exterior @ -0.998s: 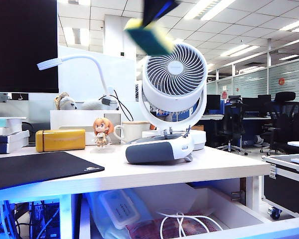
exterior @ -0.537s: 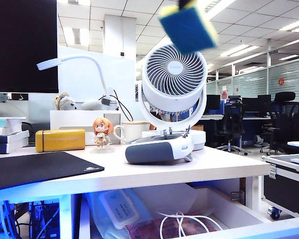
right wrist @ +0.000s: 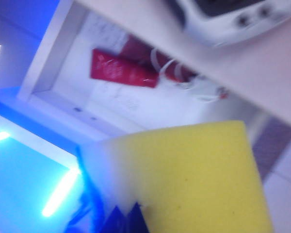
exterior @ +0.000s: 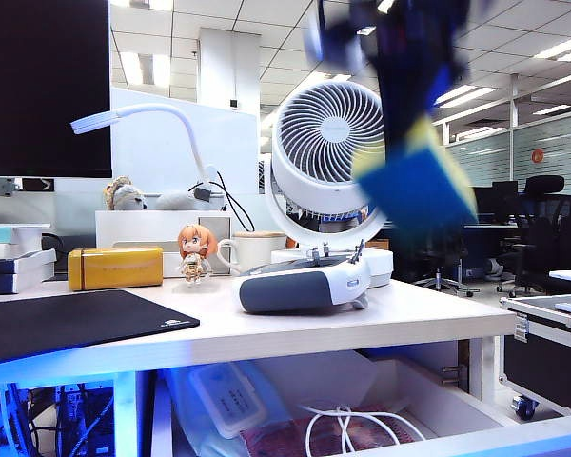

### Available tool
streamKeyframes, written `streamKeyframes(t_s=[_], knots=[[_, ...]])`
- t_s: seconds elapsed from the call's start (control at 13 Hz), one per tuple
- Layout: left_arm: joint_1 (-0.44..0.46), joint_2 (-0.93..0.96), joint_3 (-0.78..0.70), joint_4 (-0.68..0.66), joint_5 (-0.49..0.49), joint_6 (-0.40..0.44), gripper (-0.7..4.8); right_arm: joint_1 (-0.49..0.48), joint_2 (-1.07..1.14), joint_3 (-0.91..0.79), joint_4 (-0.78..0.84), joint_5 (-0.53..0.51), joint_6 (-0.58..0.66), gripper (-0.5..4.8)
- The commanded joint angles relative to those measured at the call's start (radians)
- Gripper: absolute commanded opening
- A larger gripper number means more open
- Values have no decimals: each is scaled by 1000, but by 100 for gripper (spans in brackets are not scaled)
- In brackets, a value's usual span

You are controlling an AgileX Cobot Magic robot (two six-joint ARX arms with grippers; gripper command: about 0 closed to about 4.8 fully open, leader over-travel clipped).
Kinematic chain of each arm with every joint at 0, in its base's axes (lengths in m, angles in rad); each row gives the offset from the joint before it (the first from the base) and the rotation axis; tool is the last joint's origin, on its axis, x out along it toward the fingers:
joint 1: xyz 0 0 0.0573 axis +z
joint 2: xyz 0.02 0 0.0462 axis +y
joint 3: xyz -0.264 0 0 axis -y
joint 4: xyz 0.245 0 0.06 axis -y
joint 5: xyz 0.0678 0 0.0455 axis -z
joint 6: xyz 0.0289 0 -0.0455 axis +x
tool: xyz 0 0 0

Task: Open the drawer, place the cleaning sponge inside, then close the drawer.

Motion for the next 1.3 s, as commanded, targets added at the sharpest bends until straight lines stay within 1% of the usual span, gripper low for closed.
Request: streamKeyframes(t_s=[0.08, 0.15, 0.23, 0.46, 0.61, 0.77, 0.92, 1.0, 1.07, 1.15, 1.23, 1.3], knots=[[0, -2, 5, 17, 5, 4, -5, -32, -3, -179, 219, -88, -1, -1], [0, -2, 5, 17, 5, 4, -5, -40, -3, -245, 300, -90, -1, -1], [0, -2, 5, 17, 5, 4, -5, -42, -3, -353, 438, -94, -1, -1], [0, -2, 5, 16, 5, 4, -5, -43, -3, -497, 598, -98, -1, -1], [0, -2, 5, 16, 5, 4, -5, -73, 16, -582, 704, -129, -1, -1], [0, -2, 5, 16, 5, 3, -5, -102, 84, -585, 760, -130, 2, -1], [0, -2, 5, 16, 5, 3, -5, -109, 124, -584, 780, -123, 2, -1], [0, -2, 5, 14, 5, 3, -5, -109, 129, -583, 779, -124, 2, 39], [0, -2, 5, 13, 5, 3, -5, -109, 128, -578, 777, -127, 1, 247], [0, -2, 5, 13, 5, 3, -5, -109, 128, -570, 766, -127, 1, 388], [0, -2, 5, 13, 5, 3, -5, -109, 128, -555, 756, -127, 2, 410], [0, -2, 5, 13, 5, 3, -5, -109, 128, -523, 732, -127, 2, 410]])
